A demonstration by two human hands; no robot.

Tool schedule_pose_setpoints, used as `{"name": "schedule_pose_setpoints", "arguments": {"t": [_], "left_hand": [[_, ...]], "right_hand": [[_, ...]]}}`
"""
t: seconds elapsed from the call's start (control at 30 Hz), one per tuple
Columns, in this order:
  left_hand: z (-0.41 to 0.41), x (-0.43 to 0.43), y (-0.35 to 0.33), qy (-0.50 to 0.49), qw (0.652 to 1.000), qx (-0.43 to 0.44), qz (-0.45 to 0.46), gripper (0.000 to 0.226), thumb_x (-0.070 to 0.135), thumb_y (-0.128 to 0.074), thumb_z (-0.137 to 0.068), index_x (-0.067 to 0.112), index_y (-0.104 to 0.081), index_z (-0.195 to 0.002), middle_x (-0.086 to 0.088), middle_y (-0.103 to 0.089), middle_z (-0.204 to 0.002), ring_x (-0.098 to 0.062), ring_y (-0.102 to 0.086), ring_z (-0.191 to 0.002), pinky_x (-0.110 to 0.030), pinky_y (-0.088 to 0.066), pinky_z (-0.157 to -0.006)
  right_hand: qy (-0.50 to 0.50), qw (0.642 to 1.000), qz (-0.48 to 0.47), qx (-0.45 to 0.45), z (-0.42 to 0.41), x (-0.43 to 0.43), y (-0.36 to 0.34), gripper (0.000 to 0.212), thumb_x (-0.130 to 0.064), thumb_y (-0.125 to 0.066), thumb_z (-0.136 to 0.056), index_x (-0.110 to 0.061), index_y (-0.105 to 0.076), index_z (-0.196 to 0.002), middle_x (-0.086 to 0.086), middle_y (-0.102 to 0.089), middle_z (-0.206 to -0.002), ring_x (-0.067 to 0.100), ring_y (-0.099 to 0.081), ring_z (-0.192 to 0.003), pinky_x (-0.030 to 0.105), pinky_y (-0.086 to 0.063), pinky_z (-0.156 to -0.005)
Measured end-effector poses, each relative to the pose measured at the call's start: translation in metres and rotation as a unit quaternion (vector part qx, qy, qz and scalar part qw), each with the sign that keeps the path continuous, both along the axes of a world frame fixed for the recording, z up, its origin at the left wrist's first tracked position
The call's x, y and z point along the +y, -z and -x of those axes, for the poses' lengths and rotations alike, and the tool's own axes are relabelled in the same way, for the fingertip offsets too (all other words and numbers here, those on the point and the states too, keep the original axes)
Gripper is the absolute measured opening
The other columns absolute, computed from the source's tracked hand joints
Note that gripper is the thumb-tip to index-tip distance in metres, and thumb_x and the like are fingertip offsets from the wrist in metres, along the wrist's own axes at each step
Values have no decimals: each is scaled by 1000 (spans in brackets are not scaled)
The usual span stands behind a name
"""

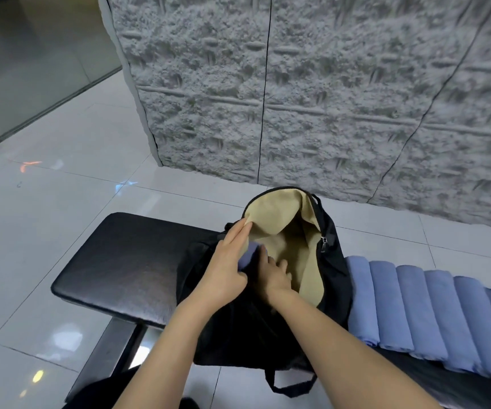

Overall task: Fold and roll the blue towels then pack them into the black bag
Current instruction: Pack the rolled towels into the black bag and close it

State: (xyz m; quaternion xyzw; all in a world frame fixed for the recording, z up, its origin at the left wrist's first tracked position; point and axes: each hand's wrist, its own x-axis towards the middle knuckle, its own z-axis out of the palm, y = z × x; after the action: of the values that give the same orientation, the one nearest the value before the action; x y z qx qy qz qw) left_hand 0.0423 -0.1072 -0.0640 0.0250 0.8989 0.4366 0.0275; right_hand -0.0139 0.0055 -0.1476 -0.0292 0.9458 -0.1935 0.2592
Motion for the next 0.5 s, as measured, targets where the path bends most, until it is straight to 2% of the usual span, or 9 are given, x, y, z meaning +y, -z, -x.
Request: {"name": "schedule_pose_setpoints", "arguments": {"t": [0.07, 0.2, 0.27, 0.3, 0.33, 0.37, 0.43, 0.5], "left_hand": [[2, -17, 0, -13, 1000, 4, 10, 98, -20, -45, -64, 22, -22, -149, 21, -10, -150, 2, -11, -139, -12, -14, -109], [2, -43, -3, -13, 999, 26, 44, 96, -20, -45, -62, 19, -28, -147, 19, -16, -150, 2, -15, -140, -11, -14, -111], [1, -47, -3, -12, 999, 25, 46, 96, -21, -44, -62, 20, -28, -147, 21, -15, -149, 4, -16, -138, -4, -13, -106], [1, -48, -2, -13, 999, 26, 46, 96, -21, -43, -62, 21, -27, -148, 23, -15, -149, 4, -16, -138, -3, -12, -105], [2, -49, 0, -13, 998, 28, 47, 97, -21, -43, -62, 21, -27, -148, 23, -14, -149, 3, -16, -138, -2, -12, -105], [3, -50, 1, -14, 998, 31, 50, 97, -20, -42, -62, 22, -27, -148, 24, -13, -149, 2, -17, -138, -2, -12, -105], [4, -51, 2, -18, 998, 28, 51, 96, -20, -42, -64, 23, -26, -148, 25, -13, -150, 3, -16, -138, -1, -13, -104], [2, -54, 1, -20, 999, 18, 47, 96, -20, -42, -65, 25, -25, -148, 24, -13, -152, 4, -15, -138, -1, -13, -104]], "right_hand": [[41, 998, 39, 26, 9, -4, -1, 81, -41, -60, -85, -17, -14, -147, 6, -34, -145, 31, -28, -130, 41, -31, -103], [131, 986, 96, -31, 26, -18, 6, 58, -37, -65, -83, -13, -42, -130, 11, -47, -134, 32, -43, -123, 35, -39, -100], [157, 973, 160, -56, 31, -22, 6, 38, -32, -70, -79, -13, -57, -110, 11, -61, -113, 29, -56, -108, 33, -47, -93], [176, 958, 216, -65, 31, -22, 3, 26, -27, -72, -79, -13, -58, -97, 9, -63, -99, 26, -59, -98, 32, -49, -87], [197, 940, 268, -77, 31, -23, 3, 24, -23, -72, -80, -12, -55, -93, 6, -60, -92, 23, -57, -91, 29, -47, -80], [205, 927, 304, -83, 31, -23, 2, 28, -22, -71, -81, -10, -52, -98, 4, -55, -93, 20, -53, -90, 27, -43, -76], [177, 935, 298, -73, 30, -25, 4, 41, -26, -69, -83, -7, -47, -113, 5, -51, -102, 19, -50, -93, 28, -42, -76], [123, 967, 219, -34, 27, -30, 8, 44, -35, -64, -86, -9, -46, -117, 8, -52, -112, 24, -50, -101, 34, -45, -88]]}}
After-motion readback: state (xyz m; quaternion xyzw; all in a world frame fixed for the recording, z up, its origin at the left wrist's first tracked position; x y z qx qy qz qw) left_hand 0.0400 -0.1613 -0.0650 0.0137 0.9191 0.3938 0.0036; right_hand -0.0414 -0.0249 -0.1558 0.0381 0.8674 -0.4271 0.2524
